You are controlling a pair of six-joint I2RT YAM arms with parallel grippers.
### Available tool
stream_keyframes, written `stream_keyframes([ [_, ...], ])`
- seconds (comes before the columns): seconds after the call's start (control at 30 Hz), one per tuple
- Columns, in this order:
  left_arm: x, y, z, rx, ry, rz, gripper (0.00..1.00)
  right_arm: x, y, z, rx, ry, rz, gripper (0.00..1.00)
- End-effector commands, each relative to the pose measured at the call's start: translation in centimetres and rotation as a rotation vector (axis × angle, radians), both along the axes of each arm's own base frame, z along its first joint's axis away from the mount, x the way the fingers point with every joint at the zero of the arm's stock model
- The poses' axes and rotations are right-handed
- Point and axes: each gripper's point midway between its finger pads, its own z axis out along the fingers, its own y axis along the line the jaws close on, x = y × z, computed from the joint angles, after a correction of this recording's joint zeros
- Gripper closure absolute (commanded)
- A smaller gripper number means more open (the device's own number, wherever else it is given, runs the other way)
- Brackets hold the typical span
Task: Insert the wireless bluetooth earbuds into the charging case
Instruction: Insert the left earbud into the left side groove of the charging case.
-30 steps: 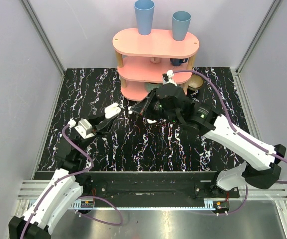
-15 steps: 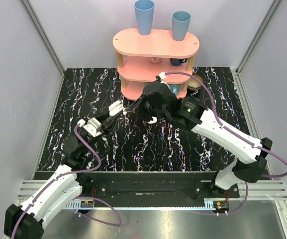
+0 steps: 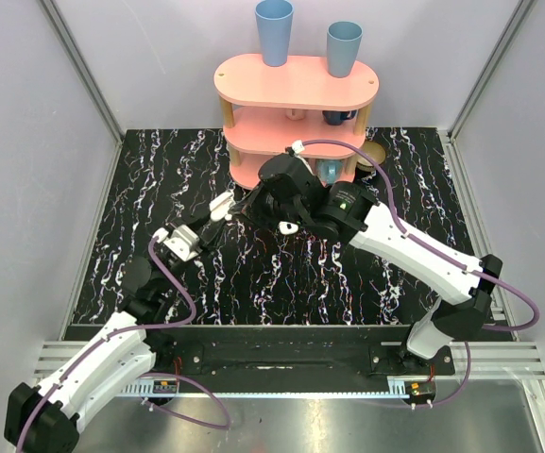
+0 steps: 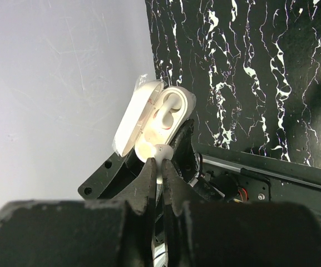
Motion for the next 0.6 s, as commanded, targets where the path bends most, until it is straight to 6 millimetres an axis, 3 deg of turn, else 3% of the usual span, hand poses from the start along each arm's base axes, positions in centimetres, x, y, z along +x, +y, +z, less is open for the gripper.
stream_keyframes([
  [0.0, -0.2, 0.2, 2.4, -0.017, -0.073, 0.019, 1.0, 0.0, 0.9, 2.1, 0.07, -0.011, -0.004, 1.0],
  [0.27, -0.3, -0.3, 2.4, 0.006, -0.074, 0.009, 1.0, 0.0, 1.3, 1.9, 0.081, -0.004, -0.002, 1.0],
  [0.57, -0.5, -0.4, 3.1, 0.003, -0.091, 0.013, 1.0, 0.1, 1.2, 0.2, 0.074, 0.058, -0.044, 1.0],
])
